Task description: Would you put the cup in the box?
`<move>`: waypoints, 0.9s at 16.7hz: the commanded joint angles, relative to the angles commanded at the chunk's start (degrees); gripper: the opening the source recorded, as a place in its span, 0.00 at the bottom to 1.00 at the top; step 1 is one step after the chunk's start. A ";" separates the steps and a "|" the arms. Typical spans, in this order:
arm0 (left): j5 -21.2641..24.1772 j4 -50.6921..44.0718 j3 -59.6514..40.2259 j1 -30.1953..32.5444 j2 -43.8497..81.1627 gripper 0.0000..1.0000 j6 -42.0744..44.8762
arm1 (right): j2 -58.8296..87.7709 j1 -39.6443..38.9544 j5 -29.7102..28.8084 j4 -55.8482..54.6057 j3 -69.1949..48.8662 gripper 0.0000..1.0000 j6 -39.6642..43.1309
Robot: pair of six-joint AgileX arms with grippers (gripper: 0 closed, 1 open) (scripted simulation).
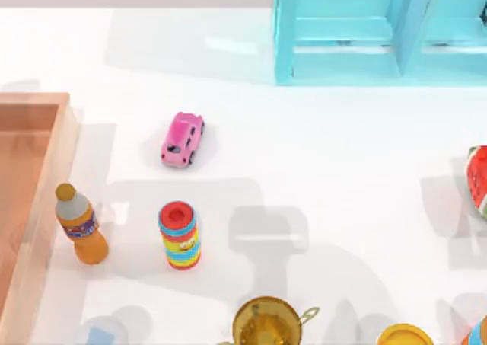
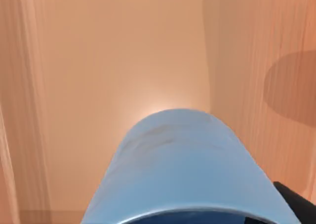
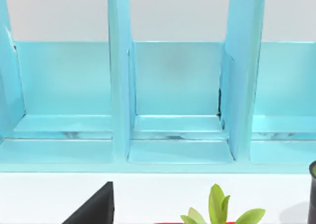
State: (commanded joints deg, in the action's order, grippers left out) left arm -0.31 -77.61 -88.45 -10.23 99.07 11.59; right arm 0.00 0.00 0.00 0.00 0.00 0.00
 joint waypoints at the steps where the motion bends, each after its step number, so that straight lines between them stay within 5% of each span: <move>1: 0.00 0.00 0.00 0.00 0.00 0.00 0.00 | 0.00 0.00 0.00 0.00 0.00 1.00 0.00; 15: 0.06 14.34 12.65 -1.74 1.68 0.00 1.76 | 0.00 0.00 0.00 0.00 0.00 1.00 0.00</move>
State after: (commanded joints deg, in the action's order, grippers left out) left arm -0.25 -63.27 -75.80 -11.97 100.75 13.35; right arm 0.00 0.00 0.00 0.00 0.00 0.00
